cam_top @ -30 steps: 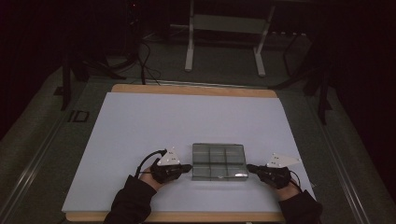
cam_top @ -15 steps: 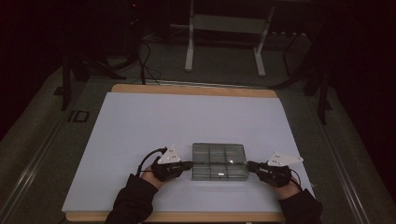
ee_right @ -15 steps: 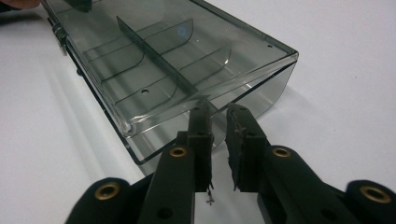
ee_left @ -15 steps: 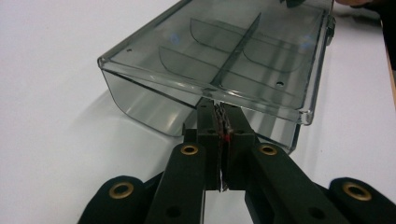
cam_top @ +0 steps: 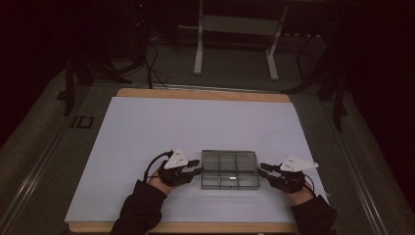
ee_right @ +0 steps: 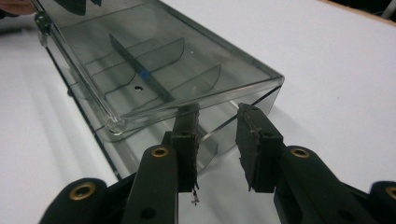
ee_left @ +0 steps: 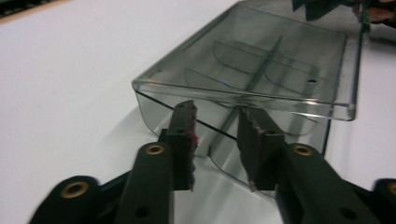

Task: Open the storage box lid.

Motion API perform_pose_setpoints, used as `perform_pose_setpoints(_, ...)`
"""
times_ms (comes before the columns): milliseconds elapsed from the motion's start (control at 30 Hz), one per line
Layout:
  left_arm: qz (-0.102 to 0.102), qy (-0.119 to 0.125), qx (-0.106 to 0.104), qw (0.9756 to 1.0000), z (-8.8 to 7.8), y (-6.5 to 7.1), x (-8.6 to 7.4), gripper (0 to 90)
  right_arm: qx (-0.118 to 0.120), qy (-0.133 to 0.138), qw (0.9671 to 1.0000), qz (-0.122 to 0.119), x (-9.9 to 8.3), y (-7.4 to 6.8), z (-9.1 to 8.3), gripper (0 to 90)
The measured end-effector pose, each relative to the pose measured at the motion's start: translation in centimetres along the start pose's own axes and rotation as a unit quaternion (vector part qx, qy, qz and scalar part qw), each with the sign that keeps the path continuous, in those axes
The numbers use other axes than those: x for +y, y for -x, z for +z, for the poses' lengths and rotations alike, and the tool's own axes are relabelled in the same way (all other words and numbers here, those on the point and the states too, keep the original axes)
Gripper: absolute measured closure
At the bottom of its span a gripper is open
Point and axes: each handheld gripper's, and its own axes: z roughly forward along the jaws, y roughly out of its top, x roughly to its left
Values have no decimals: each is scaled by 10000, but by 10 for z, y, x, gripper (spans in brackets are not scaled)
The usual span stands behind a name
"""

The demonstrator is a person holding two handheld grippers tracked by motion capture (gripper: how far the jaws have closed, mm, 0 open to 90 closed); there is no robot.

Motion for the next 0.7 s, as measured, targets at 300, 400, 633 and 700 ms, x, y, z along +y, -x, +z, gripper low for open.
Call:
perform_pose_setpoints(300, 30, 190, 377, 9991, 3, -4, 4, 609, -130, 130, 9998, 42, 8, 7, 2, 646)
perform_pose_setpoints(400, 65, 221, 383, 9990, 5, -5, 6, 610, -187, 118, 9998, -6, 11, 8, 4, 646)
perform_pose_setpoints(633, 71, 274, 458, 9985, 12, -8, 9, 649, -165, 141, 9998, 10, 18, 11, 11, 646)
perform_pose_setpoints(700, 74, 279, 452, 9986, 14, -9, 10, 674, -184, 162, 9997, -11, 19, 12, 13, 646)
